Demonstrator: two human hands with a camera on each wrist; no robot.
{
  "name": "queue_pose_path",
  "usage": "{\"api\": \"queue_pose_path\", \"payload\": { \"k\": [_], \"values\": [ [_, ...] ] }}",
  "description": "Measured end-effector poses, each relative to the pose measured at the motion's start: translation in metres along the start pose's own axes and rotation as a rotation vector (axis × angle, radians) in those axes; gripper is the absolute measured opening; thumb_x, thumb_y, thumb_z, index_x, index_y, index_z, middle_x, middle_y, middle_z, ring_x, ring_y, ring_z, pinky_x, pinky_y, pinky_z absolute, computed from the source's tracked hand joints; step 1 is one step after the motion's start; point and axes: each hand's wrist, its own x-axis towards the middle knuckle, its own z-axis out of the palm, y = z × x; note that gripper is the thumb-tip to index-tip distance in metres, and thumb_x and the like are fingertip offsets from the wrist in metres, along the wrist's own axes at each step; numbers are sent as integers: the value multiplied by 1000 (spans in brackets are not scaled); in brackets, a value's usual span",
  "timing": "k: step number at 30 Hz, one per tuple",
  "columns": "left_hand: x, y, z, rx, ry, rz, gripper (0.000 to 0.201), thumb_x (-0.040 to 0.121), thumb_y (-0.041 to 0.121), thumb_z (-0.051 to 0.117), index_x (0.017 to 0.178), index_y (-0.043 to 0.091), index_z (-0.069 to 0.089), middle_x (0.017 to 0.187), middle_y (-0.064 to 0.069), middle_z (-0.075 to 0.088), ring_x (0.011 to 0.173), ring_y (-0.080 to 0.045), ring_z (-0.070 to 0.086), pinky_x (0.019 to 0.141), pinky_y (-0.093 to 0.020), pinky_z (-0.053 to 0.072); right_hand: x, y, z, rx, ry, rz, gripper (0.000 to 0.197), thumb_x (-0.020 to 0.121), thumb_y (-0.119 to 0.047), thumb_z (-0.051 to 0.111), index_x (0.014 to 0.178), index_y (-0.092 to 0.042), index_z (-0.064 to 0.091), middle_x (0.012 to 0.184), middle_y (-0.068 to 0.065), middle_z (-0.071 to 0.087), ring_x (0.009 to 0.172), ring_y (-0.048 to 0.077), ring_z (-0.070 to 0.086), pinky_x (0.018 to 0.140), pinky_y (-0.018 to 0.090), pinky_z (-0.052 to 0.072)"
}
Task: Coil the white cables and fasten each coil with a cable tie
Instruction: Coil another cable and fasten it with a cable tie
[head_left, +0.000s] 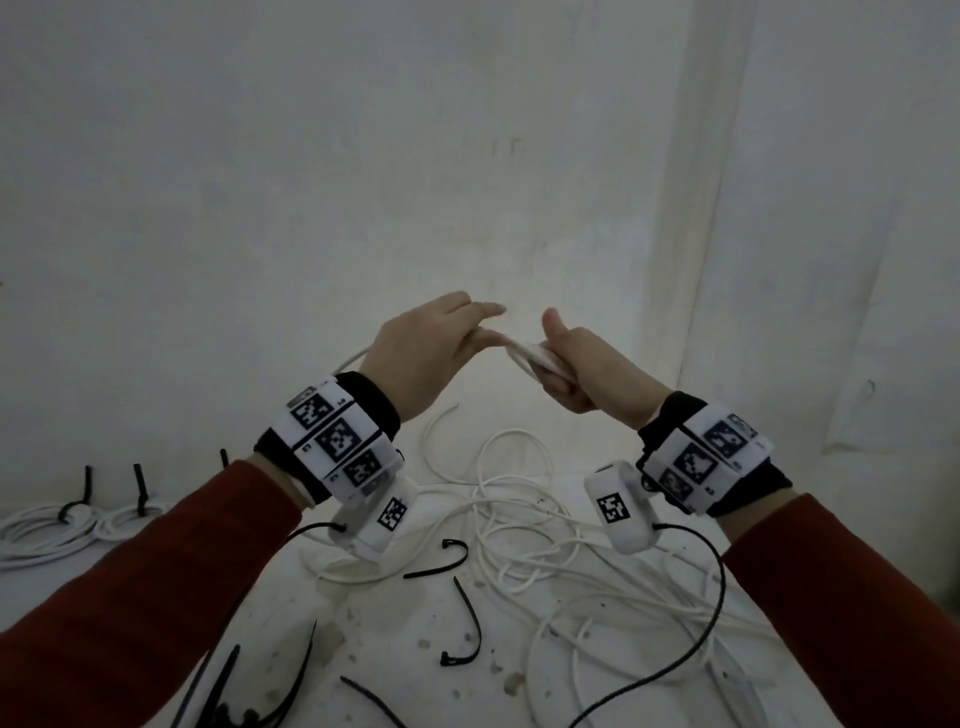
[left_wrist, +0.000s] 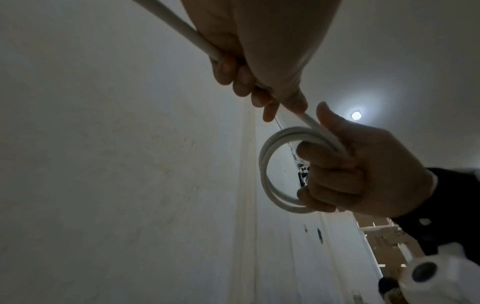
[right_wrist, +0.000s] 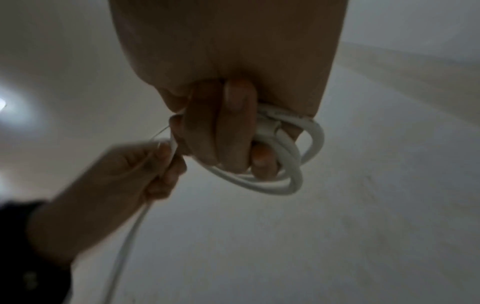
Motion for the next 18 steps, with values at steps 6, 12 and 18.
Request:
{"api": "queue_pose_path", "payload": {
  "k": [6, 12, 18],
  "values": [
    [13, 13, 9, -334, 55, -42, 54, 95, 51, 34, 94, 9, 68, 84, 6, 51, 73, -6, 49, 69, -11, 36, -4, -2, 3, 672, -62, -29, 67, 97, -56, 14, 44, -21, 32, 34, -8, 20, 31, 9, 15, 44, 28, 10],
    [25, 18, 3, -653, -41, -235, 35, 90, 49, 39, 71, 22, 49, 59, 14, 57, 59, -13, 50, 61, -27, 41, 1, -14, 12, 885, 80, -89, 62, 95, -58, 22, 45, -21, 27, 31, -7, 20, 28, 10, 13, 45, 29, 9],
    [23, 16, -2, -733, -9, -303, 32, 91, 52, 34, 66, 38, 49, 54, 11, 46, 55, -11, 43, 58, -28, 39, -1, -27, 24, 717, 249, -129, 53, 83, -61, 38, 60, -14, 48, 39, -4, 25, 32, 13, 23, 48, 30, 32]
  ]
}}
